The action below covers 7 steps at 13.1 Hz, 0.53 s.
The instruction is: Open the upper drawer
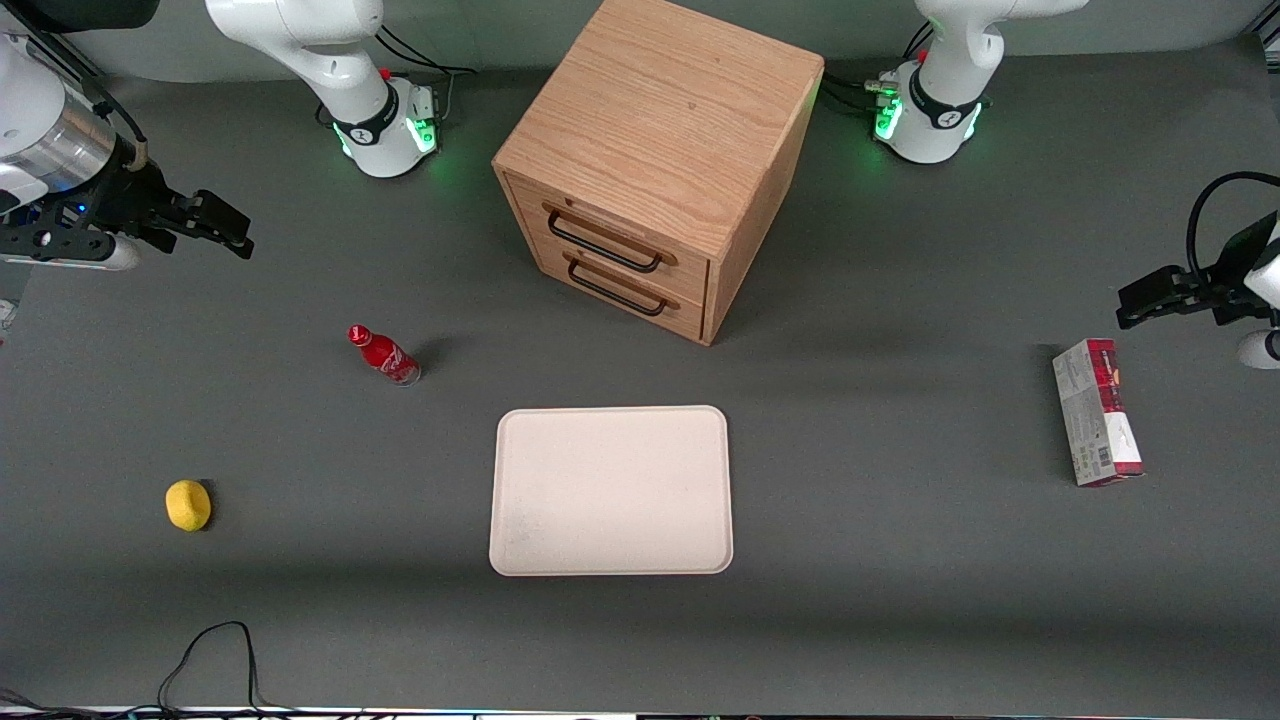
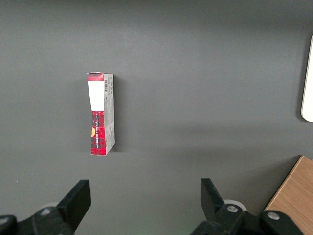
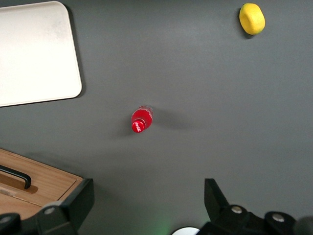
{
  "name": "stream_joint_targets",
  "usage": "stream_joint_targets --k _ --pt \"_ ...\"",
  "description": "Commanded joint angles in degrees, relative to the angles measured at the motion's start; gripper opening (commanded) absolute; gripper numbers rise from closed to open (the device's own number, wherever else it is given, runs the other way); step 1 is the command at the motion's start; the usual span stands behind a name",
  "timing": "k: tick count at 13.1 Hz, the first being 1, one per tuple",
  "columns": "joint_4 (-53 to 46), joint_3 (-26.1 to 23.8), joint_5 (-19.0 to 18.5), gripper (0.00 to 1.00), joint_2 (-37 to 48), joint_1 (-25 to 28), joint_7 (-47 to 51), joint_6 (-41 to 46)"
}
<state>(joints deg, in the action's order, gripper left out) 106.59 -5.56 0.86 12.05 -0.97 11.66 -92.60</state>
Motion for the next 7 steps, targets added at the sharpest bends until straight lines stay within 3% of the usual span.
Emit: stream_joint_targets --k 1,5,7 --pt "1.2 0.7 0.9 1.00 1.5 0.7 -0.2 -0.5" --pt "-2.7 0.0 1.1 1.00 -1.8 0.8 0.0 -0.6" --pt "-7.9 -3.3 1.2 1.00 -6.1 1.1 -0.1 -0.6"
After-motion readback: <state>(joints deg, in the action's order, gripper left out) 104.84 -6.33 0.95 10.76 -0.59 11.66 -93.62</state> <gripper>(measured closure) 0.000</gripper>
